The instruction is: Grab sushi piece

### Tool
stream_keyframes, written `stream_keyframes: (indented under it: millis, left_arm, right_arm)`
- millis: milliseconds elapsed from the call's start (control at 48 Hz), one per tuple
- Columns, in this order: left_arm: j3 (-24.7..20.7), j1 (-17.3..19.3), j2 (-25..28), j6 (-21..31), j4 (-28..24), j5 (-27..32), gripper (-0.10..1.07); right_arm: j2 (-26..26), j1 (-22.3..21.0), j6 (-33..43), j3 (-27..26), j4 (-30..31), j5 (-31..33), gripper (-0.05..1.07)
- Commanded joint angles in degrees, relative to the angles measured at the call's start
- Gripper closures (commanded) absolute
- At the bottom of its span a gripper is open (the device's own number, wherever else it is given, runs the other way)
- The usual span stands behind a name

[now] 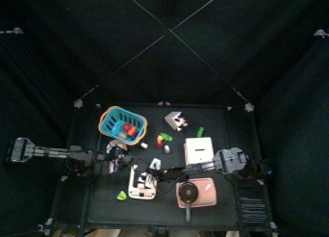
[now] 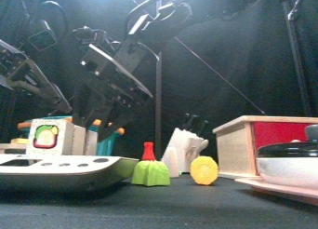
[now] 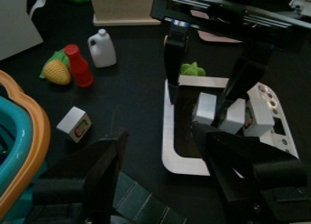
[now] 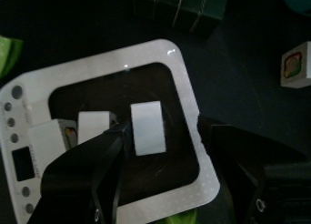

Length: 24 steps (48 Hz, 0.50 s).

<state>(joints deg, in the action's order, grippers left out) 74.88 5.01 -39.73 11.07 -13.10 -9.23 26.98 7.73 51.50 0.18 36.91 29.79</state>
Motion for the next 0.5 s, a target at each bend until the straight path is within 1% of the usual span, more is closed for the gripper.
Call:
stream_keyframes:
  millis: [0,250,333,479]
  left_arm:
    - [-0.9,0.0,0.2,0.0,0.0,-0.3,0.05]
    - [-0.9,-0.1,0.1,-0.1,0.0,-0.2,0.05]
    - [-0.9,0.0,0.1,0.0,0.0,-0.2,0.05]
    - [-0.9,0.0,0.1,-0.1,0.0,-0.2,0.05]
  right_arm:
    - [-1.7,-0.3,0.1,-0.7,0.1,-0.2,0.11]
    - [-1.7,-0.4,0.1,-0.7,0.1,-0.2,0.13]
    - [-1.7,-0.5,0.2,-0.7,0.1,-0.2,0.18]
    - [-1.7,-0.8,0.3,-0.7,0.1,0.1,0.33]
